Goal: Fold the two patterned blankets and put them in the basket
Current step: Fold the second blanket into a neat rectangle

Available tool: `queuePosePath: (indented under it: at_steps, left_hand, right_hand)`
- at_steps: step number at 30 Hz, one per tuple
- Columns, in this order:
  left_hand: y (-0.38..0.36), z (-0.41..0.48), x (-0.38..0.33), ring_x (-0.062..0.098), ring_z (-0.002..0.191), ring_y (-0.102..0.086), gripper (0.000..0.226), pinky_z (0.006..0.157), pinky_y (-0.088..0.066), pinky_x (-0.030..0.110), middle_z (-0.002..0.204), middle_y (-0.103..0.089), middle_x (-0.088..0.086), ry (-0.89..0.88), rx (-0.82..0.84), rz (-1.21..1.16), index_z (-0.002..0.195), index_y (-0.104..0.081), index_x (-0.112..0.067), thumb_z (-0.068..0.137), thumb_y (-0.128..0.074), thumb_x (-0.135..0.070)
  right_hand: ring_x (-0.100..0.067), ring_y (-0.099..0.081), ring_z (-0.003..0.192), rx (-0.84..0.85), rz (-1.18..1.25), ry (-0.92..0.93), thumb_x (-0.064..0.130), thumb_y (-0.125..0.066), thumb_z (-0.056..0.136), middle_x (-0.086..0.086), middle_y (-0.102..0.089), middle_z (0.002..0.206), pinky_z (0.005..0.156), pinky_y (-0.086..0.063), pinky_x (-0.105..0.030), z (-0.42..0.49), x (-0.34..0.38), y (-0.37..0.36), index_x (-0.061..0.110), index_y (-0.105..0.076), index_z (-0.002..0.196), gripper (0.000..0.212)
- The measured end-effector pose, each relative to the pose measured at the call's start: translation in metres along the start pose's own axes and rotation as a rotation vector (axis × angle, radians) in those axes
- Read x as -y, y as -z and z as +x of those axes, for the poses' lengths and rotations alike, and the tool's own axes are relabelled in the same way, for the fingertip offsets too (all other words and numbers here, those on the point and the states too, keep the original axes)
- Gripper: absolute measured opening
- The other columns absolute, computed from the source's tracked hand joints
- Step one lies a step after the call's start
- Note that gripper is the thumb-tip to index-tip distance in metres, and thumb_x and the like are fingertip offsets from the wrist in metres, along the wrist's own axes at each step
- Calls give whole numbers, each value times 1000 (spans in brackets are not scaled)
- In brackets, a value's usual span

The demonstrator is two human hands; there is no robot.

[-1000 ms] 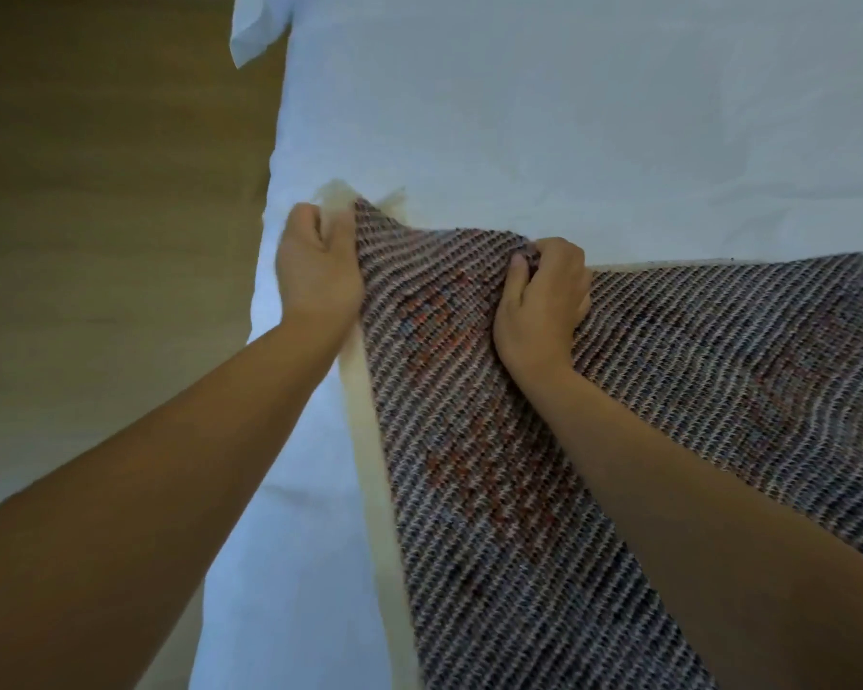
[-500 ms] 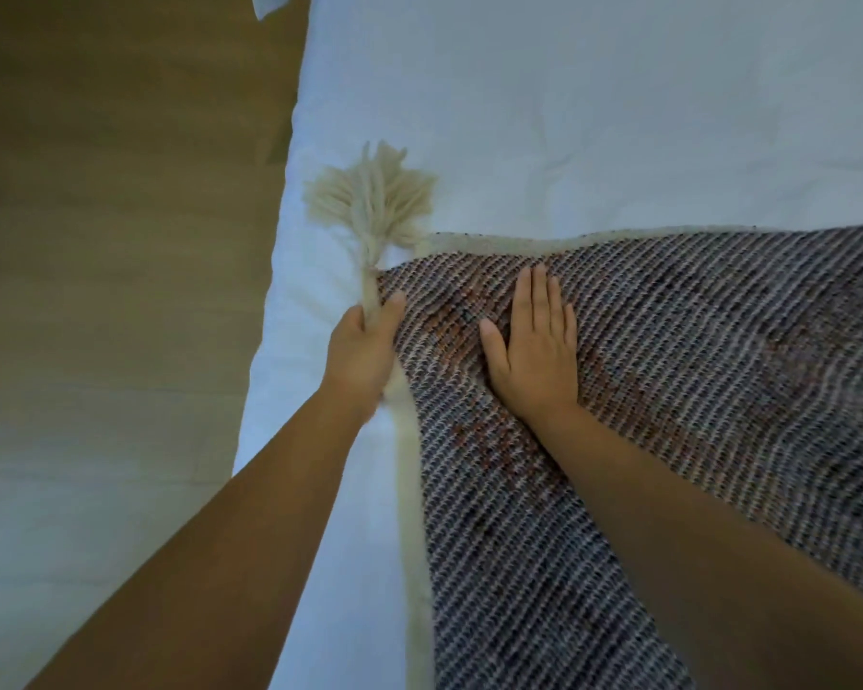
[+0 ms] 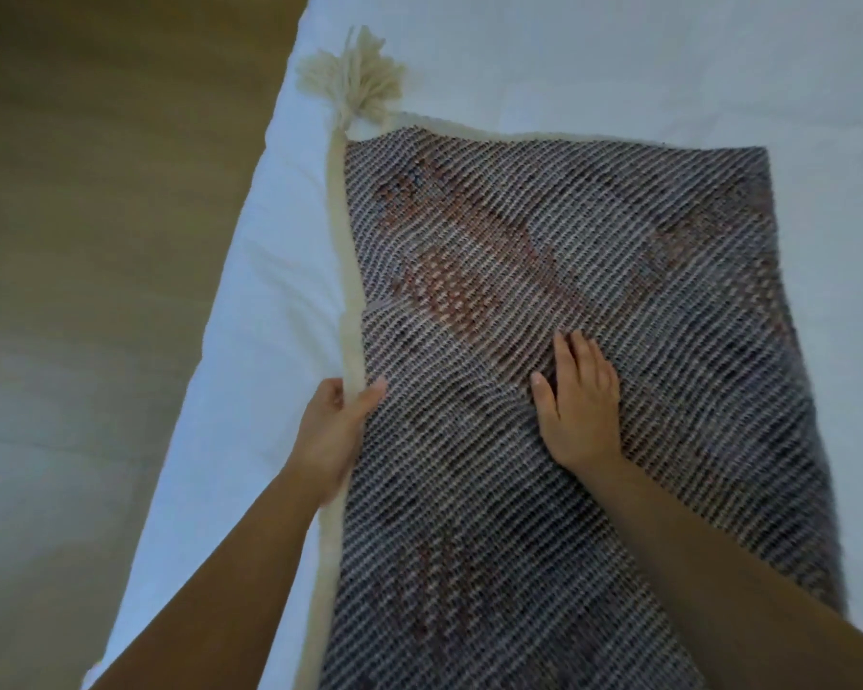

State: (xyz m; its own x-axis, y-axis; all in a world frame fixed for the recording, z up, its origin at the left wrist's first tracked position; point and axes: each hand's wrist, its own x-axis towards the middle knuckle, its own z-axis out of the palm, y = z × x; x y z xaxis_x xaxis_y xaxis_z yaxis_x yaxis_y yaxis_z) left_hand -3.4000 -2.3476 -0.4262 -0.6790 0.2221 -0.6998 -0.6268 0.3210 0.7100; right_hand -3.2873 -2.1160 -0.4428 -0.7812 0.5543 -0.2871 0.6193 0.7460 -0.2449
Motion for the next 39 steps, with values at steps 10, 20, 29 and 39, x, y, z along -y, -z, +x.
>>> queuePosePath:
  at_steps: [10, 20, 29, 39]
  left_hand:
    - [9, -114, 112, 13, 86, -60, 44, 77, -49, 31, 94, -61, -9, -41, -104, 271, 101, -52, -23, 73, -70, -51]
    - [26, -195, 198, 21, 89, -60, 50, 78, -46, 30, 105, -66, 4, -19, -90, 438, 115, -60, -15, 75, -73, -41]
    - [20, -233, 212, 11, 69, -60, 26, 56, -45, 22, 77, -65, -1, 70, -261, 107, 83, -61, -14, 75, -74, -35]
    - [16, -286, 194, 19, 50, -58, 9, 42, -44, 21, 66, -63, 8, -5, -395, -83, 76, -61, -12, 78, -68, -15]
  right_hand:
    - [-27, -4, 145, 29, 2, -127, 44, -31, 96, -10, -11, 157, 116, -2, -43, -162, -47, -34, 16, -14, 148, 61]
    - [-26, -3, 145, 150, 5, -62, 45, -31, 97, -9, -9, 158, 117, -3, -41, -262, -68, -44, 19, -14, 148, 60]
    - [-36, -12, 141, -134, 232, -801, 59, -60, 77, -20, -15, 153, 112, -10, -55, -306, -169, -14, 10, -12, 145, 97]
    - [-37, -55, 88, -214, 627, -622, 26, -51, 92, -24, -58, 92, 76, -43, -44, -312, -225, 27, -7, -55, 99, 34]
